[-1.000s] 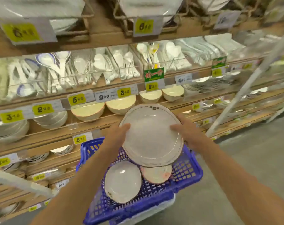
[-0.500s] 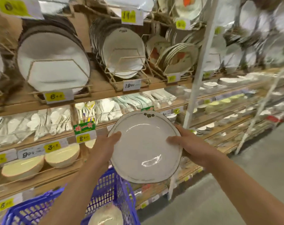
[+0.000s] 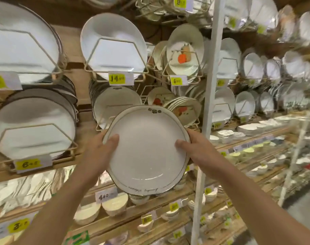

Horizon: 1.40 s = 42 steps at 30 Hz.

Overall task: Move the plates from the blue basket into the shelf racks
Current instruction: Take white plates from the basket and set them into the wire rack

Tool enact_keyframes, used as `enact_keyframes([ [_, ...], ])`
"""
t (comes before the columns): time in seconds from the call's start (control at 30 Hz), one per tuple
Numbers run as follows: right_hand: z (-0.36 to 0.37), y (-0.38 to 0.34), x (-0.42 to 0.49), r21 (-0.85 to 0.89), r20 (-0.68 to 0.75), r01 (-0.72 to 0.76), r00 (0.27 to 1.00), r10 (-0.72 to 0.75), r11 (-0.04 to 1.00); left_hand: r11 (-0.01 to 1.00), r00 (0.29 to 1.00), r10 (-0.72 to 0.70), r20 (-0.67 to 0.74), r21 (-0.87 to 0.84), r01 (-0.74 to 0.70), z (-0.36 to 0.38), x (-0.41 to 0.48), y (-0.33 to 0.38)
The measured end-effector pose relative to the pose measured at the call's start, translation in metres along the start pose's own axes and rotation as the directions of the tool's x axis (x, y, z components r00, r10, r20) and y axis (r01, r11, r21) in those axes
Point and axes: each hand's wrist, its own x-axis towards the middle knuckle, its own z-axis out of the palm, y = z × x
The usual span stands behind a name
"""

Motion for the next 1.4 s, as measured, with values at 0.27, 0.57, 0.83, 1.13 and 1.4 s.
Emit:
enact_keyframes([
  [0.27, 0.007, -0.031, 0.095, 0.051, -0.014, 0.419, 0.908, -0.419, 0.906, 0.849, 0.895, 0.44, -0.078, 0.36, -0.386, -0.028, 0.074, 0.039],
  [0.57, 0.028, -0.022, 0.181, 0.102, -0.191, 0.745, 0.665, -0.722, 0.66, 0.543, 0.552, 0.817, -0.165, 0.539, -0.644, -0.028, 0.132, 0.026],
  [0.83, 0.059, 0.029, 0.231, -0.026, -0.111, 0.588, 0.802, -0.587, 0.808, 0.76, 0.818, 0.537, -0.207, 0.539, -0.363, -0.034, 0.164, -0.037],
  [1.13, 0.068, 0.053, 0.254, -0.064, -0.026, 0.415, 0.908, -0.417, 0.908, 0.888, 0.947, 0.157, -0.282, 0.461, -0.01, -0.03, 0.176, -0.066],
  [1.4, 0.071, 0.067, 0.26, 0.017, -0.073, 0.283, 0.957, -0.281, 0.959, 0.925, 0.941, 0.012, -0.339, 0.361, 0.119, -0.024, 0.173, -0.072],
])
